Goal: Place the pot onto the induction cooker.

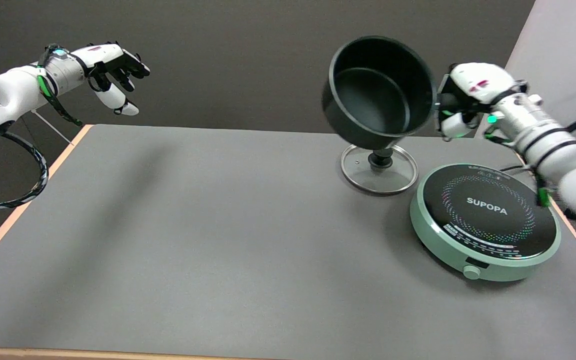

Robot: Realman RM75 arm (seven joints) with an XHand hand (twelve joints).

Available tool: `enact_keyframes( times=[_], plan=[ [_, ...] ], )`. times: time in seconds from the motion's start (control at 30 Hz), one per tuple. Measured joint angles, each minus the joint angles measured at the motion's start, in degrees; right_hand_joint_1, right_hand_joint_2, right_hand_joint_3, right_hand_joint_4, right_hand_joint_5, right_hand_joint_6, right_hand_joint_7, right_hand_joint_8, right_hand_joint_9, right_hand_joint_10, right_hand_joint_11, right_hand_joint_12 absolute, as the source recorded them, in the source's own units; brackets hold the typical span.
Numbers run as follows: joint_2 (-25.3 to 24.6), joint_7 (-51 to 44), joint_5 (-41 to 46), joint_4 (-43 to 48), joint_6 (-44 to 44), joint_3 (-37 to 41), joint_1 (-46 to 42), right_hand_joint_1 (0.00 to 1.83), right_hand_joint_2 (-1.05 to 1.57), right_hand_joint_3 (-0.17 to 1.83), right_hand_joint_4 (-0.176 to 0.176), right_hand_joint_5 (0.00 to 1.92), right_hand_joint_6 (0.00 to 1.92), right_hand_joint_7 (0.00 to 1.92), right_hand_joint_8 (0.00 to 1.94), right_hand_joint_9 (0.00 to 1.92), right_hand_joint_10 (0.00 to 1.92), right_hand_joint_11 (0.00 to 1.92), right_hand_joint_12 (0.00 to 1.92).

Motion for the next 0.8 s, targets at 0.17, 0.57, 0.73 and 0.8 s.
enact_keyframes(
  times=[0.17, 0.57, 0.73, 0.8],
  plan=[
    [1.8, 0.7, 2.7, 1.5, -4.5, 9.6, -6.7, 1.28, 0.43, 1.44, -0.059, 1.87, 1.87, 1.87, 1.87, 1.87, 1.87, 1.87, 1.87],
    [4.0, 3.0, 8.8, 3.2, -17.4, 30.3, -21.0, 1.29, 0.24, 1.61, -0.075, 1.83, 1.83, 1.83, 1.83, 1.83, 1.83, 1.83, 1.83],
    [4.2, 4.4, 11.0, 2.8, -22.3, 37.2, -26.5, 1.28, 0.2, 1.65, -0.08, 1.82, 1.82, 1.82, 1.82, 1.82, 1.82, 1.82, 1.82],
    [4.3, 4.8, 11.8, 2.4, -24.1, 39.5, -28.4, 1.28, 0.19, 1.66, -0.081, 1.82, 1.82, 1.82, 1.82, 1.82, 1.82, 1.82, 1.82]
  ],
)
